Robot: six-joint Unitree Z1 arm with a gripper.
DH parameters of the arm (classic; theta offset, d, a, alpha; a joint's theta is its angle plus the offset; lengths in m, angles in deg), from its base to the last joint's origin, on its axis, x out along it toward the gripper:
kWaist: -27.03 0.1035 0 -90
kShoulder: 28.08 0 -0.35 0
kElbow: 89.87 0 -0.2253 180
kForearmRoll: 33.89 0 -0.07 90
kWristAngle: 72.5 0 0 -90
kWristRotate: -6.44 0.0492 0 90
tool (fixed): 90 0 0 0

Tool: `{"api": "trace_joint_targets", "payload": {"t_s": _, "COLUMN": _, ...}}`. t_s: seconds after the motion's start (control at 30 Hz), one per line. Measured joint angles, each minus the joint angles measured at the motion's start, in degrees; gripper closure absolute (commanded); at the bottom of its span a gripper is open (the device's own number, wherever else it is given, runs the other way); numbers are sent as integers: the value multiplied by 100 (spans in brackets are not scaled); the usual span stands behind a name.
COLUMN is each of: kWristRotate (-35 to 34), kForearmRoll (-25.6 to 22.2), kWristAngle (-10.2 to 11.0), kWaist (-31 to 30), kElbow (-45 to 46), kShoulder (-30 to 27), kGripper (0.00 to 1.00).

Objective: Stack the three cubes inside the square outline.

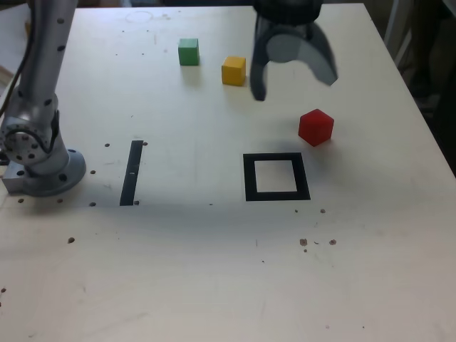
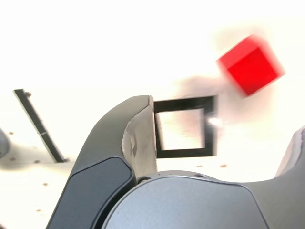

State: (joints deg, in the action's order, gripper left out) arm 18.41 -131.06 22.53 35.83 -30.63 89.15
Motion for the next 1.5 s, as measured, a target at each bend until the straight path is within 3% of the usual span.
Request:
{"api": "trace_joint_targets", "payload": {"t_s": 0.4, "kWristRotate": -1681, "kForearmRoll": -388, "kWristAngle": -322, "kWaist": 132, "kElbow": -748, "kShoulder": 304, "kGripper": 3}}
{"api": "trace_joint_targets", "payload": {"t_s": 0.6, "kWristRotate": -2469, "kForearmRoll": -419, "kWristAngle": -450, "kWaist": 113, "kElbow": -1149, "kShoulder": 766, "kGripper": 3}}
{"api": "trace_joint_targets", "payload": {"t_s": 0.83, "kWristRotate": -2844, "kForearmRoll": -294, "kWristAngle": -379, "kWaist": 104, "kElbow": -1170, "kShoulder": 1257, "kGripper": 3}}
{"api": "trace_joint_targets", "payload": {"t_s": 1.07, "kWristRotate": -2997, "kForearmRoll": -51, "kWristAngle": -259, "kWaist": 153, "kElbow": -918, "kShoulder": 1349, "kGripper": 5}}
{"api": "trace_joint_targets", "payload": {"t_s": 1.5, "kWristRotate": -3168, "kForearmRoll": 200, "kWristAngle": -547, "kWaist": 156, "kElbow": -783, "kShoulder": 1543, "kGripper": 16}}
